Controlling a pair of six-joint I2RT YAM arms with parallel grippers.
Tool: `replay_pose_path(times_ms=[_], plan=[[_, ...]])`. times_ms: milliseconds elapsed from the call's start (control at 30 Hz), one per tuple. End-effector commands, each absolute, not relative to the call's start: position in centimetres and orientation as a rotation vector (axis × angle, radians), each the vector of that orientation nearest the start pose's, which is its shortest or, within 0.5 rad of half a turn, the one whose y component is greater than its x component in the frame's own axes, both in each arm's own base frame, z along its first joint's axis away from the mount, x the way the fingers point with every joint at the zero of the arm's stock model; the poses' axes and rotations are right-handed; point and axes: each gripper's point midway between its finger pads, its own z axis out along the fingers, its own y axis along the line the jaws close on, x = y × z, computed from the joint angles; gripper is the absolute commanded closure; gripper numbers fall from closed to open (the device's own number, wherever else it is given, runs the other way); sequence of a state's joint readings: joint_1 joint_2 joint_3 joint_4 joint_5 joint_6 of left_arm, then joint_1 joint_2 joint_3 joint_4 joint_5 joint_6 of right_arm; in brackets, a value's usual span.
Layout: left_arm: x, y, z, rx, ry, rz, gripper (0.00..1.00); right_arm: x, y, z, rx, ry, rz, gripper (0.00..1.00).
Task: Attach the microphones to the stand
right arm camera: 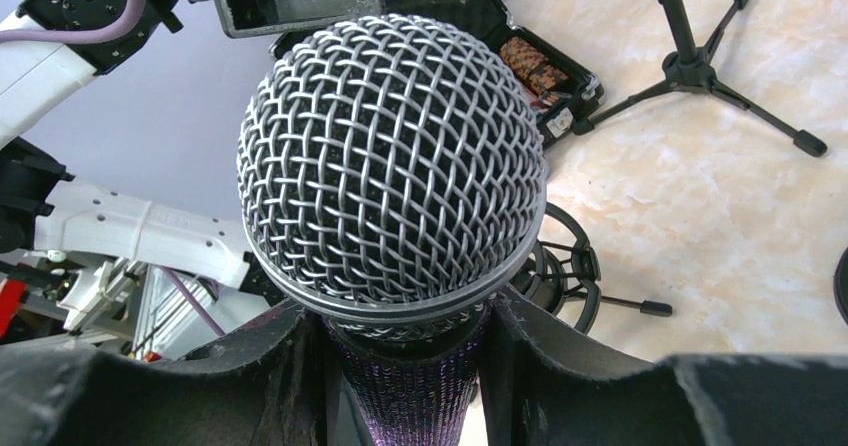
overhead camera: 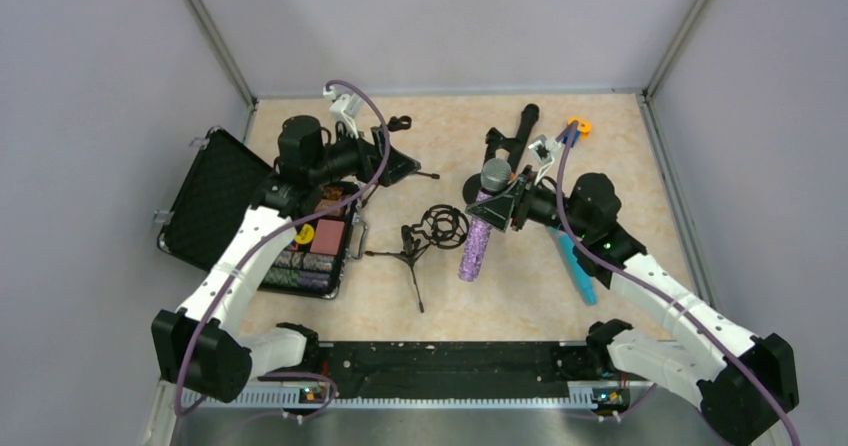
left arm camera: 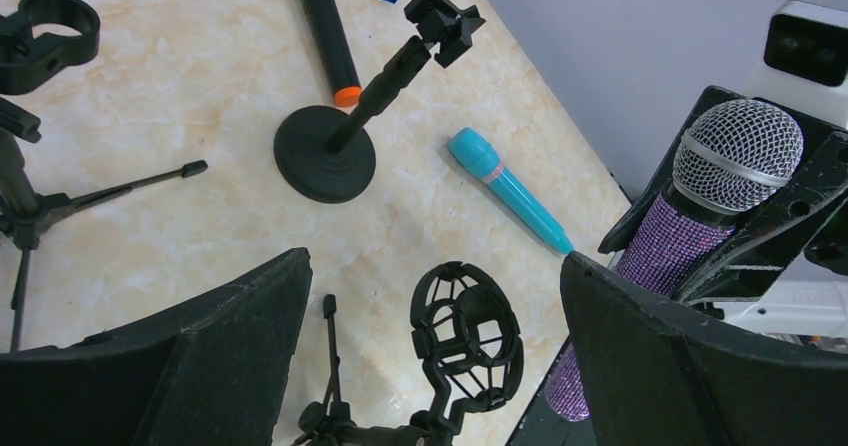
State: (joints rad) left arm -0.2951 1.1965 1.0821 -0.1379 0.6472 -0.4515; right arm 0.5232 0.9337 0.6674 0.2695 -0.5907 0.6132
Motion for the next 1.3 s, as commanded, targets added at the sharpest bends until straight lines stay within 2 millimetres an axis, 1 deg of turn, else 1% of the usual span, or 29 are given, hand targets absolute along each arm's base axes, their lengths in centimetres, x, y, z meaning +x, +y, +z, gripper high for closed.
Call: replay_pose_path(times_ms=[0,67,200,433,600,700,833,933,1100,1267], plan=[[31.7,-21.4,32.5,0.406,1.807,-1.005,0.01,22.1,26.7,32.2,-0.463,1.55,1.366,1.0],[31.9,-21.3,32.0,0.397,1.821,-0.991,0.01,22.2,26.7,32.6,-0.454,1.543,1.368,1.0],[31.3,-21.2,31.0,0.434,1.826,-0.987,0.01,22.4,26.5,33.4,-0.45,1.537,1.349,1.0],[29.6,-20.3,31.4,0.482,1.752,-0.911,0.01,22.4,26.2,34.3,-0.457,1.502,1.321,1.0],[27.8,-21.4,31.6,0.606,1.69,-0.937,0.01,22.3,26.0,34.5,-0.457,1.474,1.316,1.0],[27.1,-21.9,31.1,0.672,1.661,-0.934,0.01,22.2,26.1,34.9,-0.476,1.447,1.306,1.0],[27.0,-21.6,30.8,0.699,1.64,-0.861,0.01,21.8,26.0,35.8,-0.498,1.373,1.307,1.0],[26.8,-21.6,30.1,0.721,1.638,-0.847,0.01,21.5,25.8,36.7,-0.5,1.308,1.321,1.0],[26.2,-22.4,29.2,0.779,1.644,-0.851,0.01,21.2,26.0,37.1,-0.525,1.254,1.336,1.0],[25.8,-22.9,28.7,0.808,1.64,-0.852,0.01,20.9,25.9,38.4,-0.53,1.189,1.337,1.0]])
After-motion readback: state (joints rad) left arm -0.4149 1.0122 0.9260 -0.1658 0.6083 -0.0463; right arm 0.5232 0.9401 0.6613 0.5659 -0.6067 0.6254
